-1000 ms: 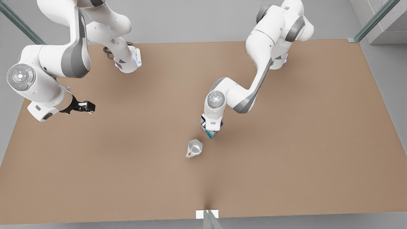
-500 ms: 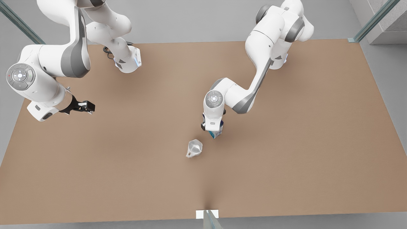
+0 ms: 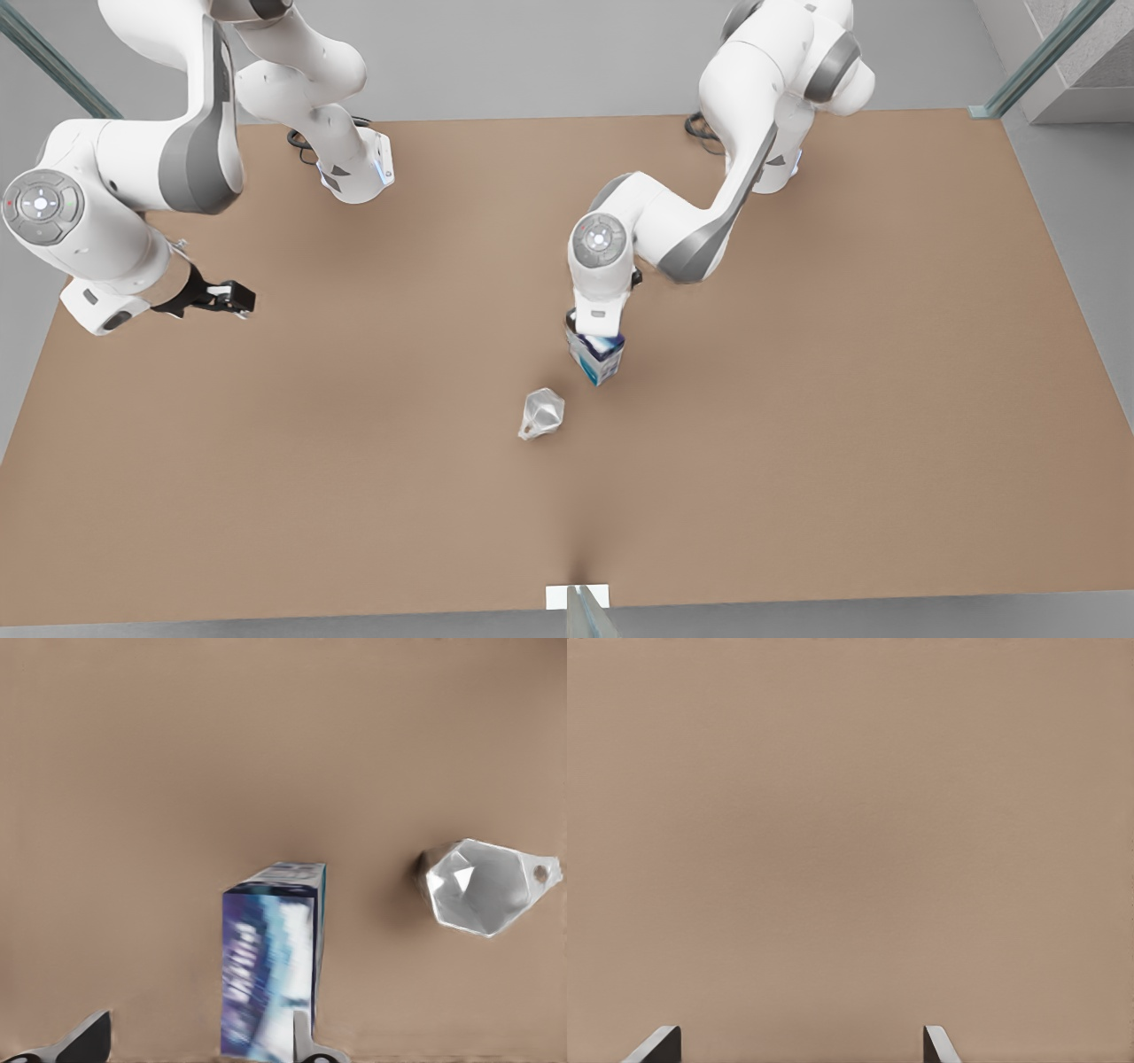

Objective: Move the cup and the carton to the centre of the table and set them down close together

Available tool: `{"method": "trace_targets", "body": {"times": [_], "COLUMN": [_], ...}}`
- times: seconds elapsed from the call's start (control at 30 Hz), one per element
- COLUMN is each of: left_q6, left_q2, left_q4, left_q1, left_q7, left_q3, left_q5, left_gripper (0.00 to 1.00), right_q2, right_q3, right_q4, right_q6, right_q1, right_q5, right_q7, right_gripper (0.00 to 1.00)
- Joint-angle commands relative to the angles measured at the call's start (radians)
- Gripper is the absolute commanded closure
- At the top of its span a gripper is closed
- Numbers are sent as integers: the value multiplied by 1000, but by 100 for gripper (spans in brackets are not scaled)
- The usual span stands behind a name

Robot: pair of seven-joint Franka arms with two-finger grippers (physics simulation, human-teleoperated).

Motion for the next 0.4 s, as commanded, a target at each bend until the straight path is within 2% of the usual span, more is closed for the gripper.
{"method": "trace_targets", "body": {"times": [0.0, 0.03, 0.07, 0.1, 0.13, 0.17, 0.23, 0.37], "left_q6": [-36, -111, -162, -162, -134, -111, -31, 1], "left_q2": [-31, -113, -195, -210, -300, -405, -376, -377], "left_q4": [0, -1, -1, -3, -128, -248, -253, -257], "left_q1": [28, 126, 330, 481, 569, 585, 605, 592], "left_q7": [41, 203, 598, 937, 1369, 1371, 1375, 1372], "left_q3": [3, 21, 29, 35, 43, 66, 109, 109], "left_q5": [-17, -29, -24, 0, 25, 25, -1, 49], "left_gripper": [0, 0, 0, 0, 0, 0, 0, 0], "right_q2": [0, 0, 0, 0, 0, 0, 0, 0], "right_q3": [0, 0, 0, 0, 0, 0, -2, -2], "right_q4": [1, -1, 1, 1, 1, 1, 1, 1], "right_q6": [0, 0, 0, 0, 0, 0, 2, 2], "right_q1": [4, 4, 4, 4, 4, 4, -1, -1], "right_q5": [0, 0, 0, 0, 0, 0, 2, 2], "right_q7": [0, 0, 0, 0, -2, -2, -3, -5], "right_gripper": [0, 0, 0, 0, 0, 0, 0, 0]}}
